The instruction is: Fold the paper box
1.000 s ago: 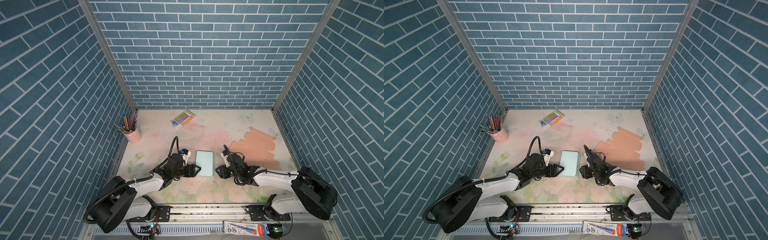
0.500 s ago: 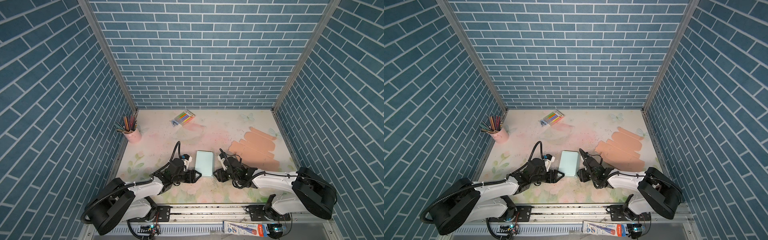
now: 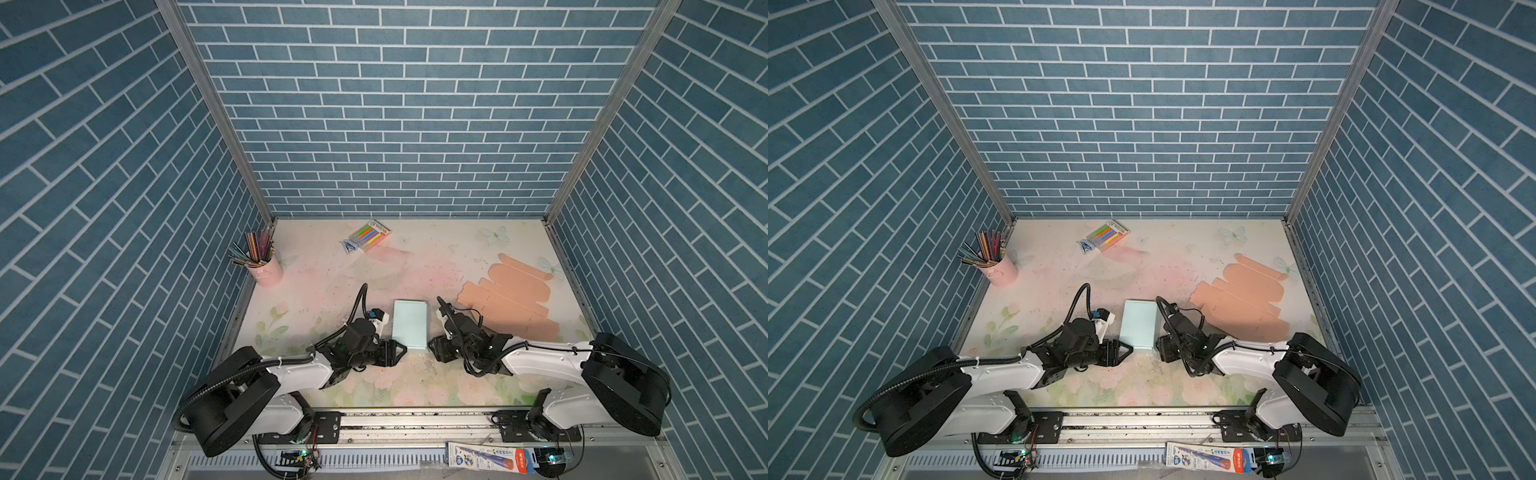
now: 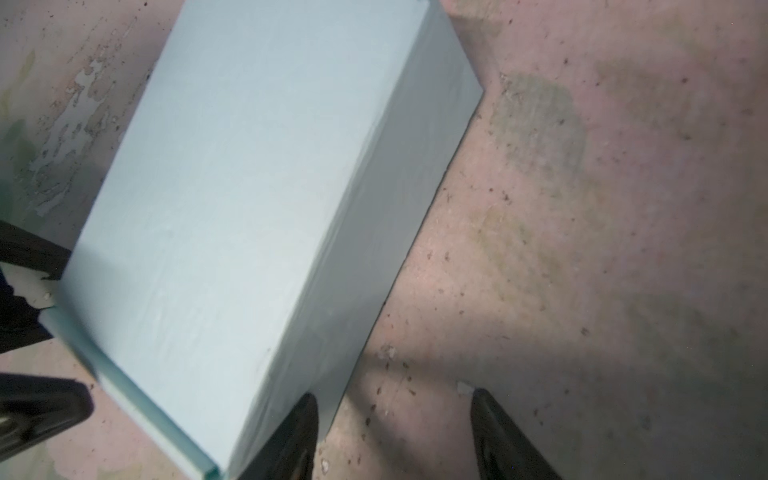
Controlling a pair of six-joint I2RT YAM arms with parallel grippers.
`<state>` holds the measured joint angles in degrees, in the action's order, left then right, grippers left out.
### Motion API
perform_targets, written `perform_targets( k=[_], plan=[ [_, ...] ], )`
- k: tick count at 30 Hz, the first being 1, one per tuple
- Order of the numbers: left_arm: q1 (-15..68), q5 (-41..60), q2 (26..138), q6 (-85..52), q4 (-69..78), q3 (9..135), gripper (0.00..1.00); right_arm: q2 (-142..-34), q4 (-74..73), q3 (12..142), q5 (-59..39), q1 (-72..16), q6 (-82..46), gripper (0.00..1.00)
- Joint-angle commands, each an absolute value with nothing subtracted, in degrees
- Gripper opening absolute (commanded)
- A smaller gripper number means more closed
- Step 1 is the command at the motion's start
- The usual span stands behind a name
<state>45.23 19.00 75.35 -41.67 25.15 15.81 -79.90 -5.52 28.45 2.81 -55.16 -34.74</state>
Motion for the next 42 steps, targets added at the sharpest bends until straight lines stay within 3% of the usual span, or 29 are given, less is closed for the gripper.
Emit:
perform_targets(
  k=[1,16,28,34,38,42],
  plan=[
    [47.57,21.78,77.00,-43.13,26.63,17.26,0.65,-81.67,-2.80,29.72,-0.61,-57.41,-37.22,0.60],
    [47.83,20.15,75.85,-43.07,24.94,16.02,0.61,-80.20,-7.54,26.11,-2.57,-57.32,-39.49,0.61],
    [36.03,24.60,70.15,-35.60,16.31,18.52,0.67,-74.01,-1.61,24.85,-1.07,-47.65,-33.41,0.61],
    [31.14,26.85,74.46,-33.50,17.73,23.55,0.72,-77.07,-4.50,27.66,-1.82,-43.24,-30.45,0.60],
    [29.87,27.84,79.54,-32.52,19.29,28.39,0.72,-80.83,-6.90,31.12,-2.67,-42.45,-28.58,0.54],
    [28.68,29.93,84.38,-32.81,21.65,31.56,0.71,-84.40,-7.85,34.98,-3.19,-42.19,-27.44,0.40]
  ],
)
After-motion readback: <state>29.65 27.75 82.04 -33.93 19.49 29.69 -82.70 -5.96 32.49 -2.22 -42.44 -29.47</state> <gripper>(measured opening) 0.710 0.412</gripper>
